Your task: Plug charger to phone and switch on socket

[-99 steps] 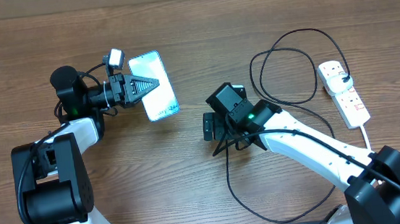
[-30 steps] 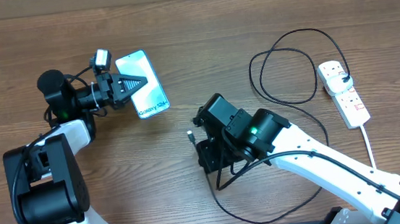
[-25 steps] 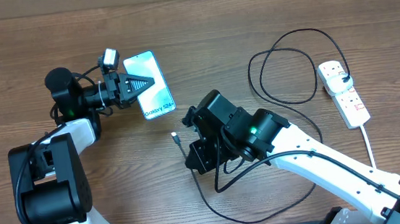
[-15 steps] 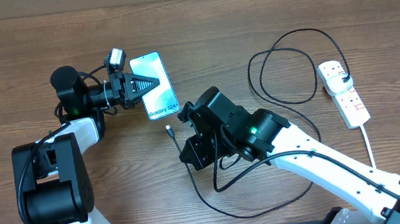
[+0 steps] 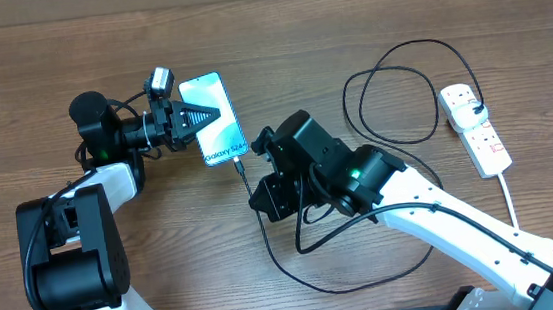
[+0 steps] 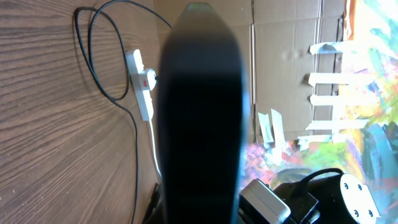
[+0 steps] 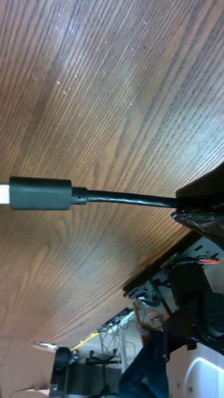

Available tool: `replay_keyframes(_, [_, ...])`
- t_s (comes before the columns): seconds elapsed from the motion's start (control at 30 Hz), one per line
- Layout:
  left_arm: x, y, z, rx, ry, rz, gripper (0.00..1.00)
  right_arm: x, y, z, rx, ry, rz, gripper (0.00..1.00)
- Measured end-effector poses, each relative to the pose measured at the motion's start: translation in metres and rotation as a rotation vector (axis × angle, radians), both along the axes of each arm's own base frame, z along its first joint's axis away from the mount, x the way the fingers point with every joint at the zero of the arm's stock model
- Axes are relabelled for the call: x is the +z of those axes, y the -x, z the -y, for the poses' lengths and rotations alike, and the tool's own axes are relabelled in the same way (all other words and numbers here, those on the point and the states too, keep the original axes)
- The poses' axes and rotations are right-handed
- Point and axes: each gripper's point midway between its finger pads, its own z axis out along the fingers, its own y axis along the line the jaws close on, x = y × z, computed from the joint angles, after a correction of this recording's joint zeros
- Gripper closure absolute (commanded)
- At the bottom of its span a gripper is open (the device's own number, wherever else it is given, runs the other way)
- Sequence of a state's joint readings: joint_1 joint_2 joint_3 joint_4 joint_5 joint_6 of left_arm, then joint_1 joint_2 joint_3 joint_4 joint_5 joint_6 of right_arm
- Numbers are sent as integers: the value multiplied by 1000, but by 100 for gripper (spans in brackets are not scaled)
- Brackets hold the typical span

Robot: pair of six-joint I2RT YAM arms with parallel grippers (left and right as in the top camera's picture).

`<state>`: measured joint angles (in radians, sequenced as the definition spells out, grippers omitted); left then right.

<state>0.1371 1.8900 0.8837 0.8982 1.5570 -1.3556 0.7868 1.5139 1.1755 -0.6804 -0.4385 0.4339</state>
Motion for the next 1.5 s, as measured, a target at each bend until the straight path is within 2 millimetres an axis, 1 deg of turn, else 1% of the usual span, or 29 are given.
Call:
replay_keyframes(0.3, [0,-1,0,8,4,-31,96,1,3,-1,3,-11,-18,96])
replay_keyframes(0.5, [-1,-7,-1,43,5,-56,96,2,4,-2,8,-18,-25,96])
replay_keyframes(0.87, [-1,-7,18,29,1,-51,96,3,3,-4,8,-25,-23,96])
replay_keyframes(1.27, [2,-6,10,26,0,-23,96,2,2,-2,1,-17,-18,96])
replay_keyframes(1.5, [2,-4,10,16,2,-29,96,1,2,-1,-2,-9,-20,96])
